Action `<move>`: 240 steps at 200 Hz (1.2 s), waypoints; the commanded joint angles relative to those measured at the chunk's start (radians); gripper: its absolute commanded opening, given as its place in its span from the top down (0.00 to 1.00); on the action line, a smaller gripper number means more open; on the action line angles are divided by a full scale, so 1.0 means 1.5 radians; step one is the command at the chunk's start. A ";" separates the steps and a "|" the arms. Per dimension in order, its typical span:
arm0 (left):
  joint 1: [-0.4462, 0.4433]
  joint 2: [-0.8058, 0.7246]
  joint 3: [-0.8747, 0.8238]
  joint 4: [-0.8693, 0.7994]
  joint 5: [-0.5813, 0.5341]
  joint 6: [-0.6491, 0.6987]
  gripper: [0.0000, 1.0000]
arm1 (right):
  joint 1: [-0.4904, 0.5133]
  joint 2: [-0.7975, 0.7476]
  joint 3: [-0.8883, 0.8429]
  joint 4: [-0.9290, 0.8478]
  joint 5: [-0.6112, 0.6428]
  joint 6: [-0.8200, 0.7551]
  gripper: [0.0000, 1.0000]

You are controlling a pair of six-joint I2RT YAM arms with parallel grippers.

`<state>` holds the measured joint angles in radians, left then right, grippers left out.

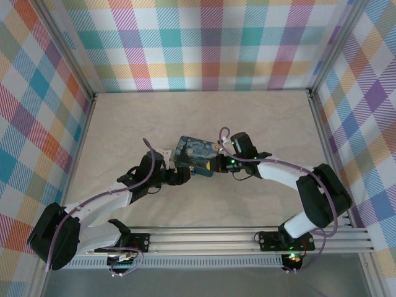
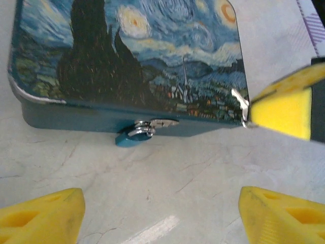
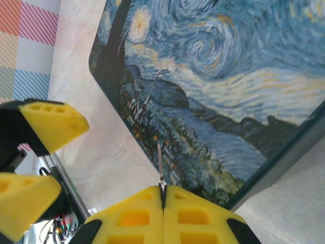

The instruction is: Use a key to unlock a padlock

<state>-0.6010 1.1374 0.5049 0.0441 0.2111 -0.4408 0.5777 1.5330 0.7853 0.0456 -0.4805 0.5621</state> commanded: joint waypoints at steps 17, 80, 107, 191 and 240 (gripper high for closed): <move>0.005 0.023 -0.016 0.100 0.028 0.067 0.23 | 0.004 0.025 0.042 0.001 0.016 0.008 1.00; 0.005 0.087 -0.028 0.180 0.018 0.117 0.23 | 0.003 0.051 0.066 -0.057 0.060 -0.007 1.00; 0.005 0.127 -0.031 0.217 0.017 0.122 0.25 | 0.003 0.061 0.067 -0.075 0.072 -0.013 1.00; -0.001 0.232 -0.019 0.283 0.000 0.124 0.34 | 0.003 0.084 0.074 -0.095 0.078 -0.017 1.00; -0.012 0.294 0.011 0.289 0.008 0.133 0.39 | 0.003 0.088 0.074 -0.093 0.077 -0.015 1.00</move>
<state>-0.6079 1.5425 0.4820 0.4335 0.2237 -0.2676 0.5777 1.6264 0.9073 -0.0063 -0.4019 0.5610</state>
